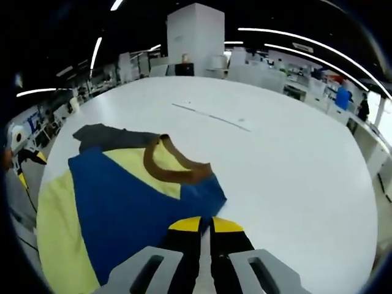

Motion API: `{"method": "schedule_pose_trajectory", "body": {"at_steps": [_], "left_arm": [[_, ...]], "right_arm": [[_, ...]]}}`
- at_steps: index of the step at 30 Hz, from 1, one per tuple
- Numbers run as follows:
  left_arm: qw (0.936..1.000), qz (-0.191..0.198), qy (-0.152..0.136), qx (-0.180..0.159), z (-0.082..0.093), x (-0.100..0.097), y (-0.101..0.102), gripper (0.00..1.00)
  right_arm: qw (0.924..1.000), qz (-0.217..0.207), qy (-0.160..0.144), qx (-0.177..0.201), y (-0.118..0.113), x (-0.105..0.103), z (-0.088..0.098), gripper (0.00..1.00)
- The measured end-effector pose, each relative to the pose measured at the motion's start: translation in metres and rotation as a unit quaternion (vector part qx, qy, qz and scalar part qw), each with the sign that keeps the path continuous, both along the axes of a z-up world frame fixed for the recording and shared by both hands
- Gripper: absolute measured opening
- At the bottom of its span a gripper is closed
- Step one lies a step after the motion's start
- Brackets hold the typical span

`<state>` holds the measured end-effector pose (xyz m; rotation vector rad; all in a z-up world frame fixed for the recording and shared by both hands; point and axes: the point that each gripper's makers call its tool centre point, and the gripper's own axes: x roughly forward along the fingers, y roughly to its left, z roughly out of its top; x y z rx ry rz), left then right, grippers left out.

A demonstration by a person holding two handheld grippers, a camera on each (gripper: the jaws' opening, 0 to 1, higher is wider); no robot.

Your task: Fold the garment on the visible template until the final outline fits inside the template.

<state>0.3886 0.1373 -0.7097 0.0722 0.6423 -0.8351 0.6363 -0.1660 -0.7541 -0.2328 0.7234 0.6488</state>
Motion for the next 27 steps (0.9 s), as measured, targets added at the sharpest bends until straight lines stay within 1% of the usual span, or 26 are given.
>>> {"method": "schedule_pose_trajectory", "body": {"at_steps": [3, 11, 15, 19, 24, 27], "left_arm": [[1.0000, -0.001, 0.000, 0.000, 0.000, 0.002, -0.001, 0.58], [1.0000, -0.001, 0.001, 0.000, 0.000, 0.006, -0.003, 0.58], [1.0000, -0.001, 0.002, 0.001, -0.001, 0.007, -0.003, 0.58], [1.0000, -0.001, 0.002, 0.002, -0.002, 0.008, -0.002, 0.58], [1.0000, 0.001, 0.004, 0.002, -0.003, 0.008, -0.001, 0.58], [1.0000, 0.002, 0.005, 0.001, -0.004, 0.009, -0.001, 0.58]], "right_arm": [[1.0000, 0.007, -0.005, 0.004, 0.004, 0.002, 0.002, 0.01], [0.9992, 0.038, 0.006, -0.003, 0.016, -0.003, -0.005, 0.04], [0.9981, 0.057, 0.009, -0.020, 0.021, -0.003, -0.008, 0.07], [0.9956, 0.079, 0.010, -0.049, 0.023, -0.002, -0.010, 0.10], [0.9932, 0.095, 0.011, -0.066, 0.027, 0.003, -0.010, 0.10], [0.9905, 0.106, 0.023, -0.085, 0.027, 0.005, -0.014, 0.11]]}}
